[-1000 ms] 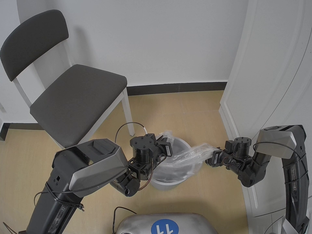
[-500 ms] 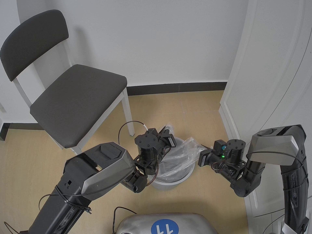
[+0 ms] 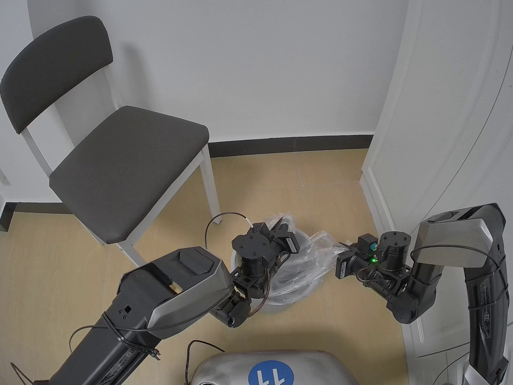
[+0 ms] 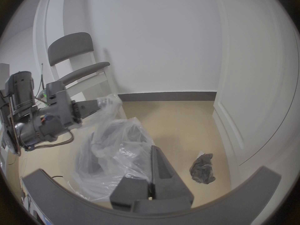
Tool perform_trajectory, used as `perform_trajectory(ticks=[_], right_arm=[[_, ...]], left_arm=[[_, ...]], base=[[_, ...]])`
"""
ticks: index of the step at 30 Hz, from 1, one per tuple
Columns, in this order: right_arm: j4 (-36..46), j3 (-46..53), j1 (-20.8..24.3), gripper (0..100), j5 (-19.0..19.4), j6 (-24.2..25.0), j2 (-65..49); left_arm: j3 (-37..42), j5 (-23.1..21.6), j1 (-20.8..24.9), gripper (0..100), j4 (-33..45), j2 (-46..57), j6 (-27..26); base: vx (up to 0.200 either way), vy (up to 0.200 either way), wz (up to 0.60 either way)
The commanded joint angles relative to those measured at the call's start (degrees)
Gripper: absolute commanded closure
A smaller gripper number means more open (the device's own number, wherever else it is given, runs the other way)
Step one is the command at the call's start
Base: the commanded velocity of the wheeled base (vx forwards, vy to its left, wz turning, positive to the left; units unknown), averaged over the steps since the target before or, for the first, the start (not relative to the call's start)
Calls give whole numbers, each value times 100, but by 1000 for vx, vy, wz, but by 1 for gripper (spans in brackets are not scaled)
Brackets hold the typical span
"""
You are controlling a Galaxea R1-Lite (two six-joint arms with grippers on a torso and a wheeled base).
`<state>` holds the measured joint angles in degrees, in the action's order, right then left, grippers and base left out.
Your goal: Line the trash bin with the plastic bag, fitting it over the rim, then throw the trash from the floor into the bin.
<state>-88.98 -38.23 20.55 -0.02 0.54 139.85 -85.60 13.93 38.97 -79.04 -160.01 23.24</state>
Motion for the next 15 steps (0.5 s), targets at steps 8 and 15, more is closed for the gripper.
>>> perform_trajectory(ticks=[8,15], right_arm=[[-102,-299,-447,100,169,-80,244],[-102,-378,-183,100,125,-1,315]], left_arm=[[-9,-14,93,100,-76,-74,50],[-246,-49,-65,100,-23,-276,41]], base=[[0,0,0],[0,0,0]])
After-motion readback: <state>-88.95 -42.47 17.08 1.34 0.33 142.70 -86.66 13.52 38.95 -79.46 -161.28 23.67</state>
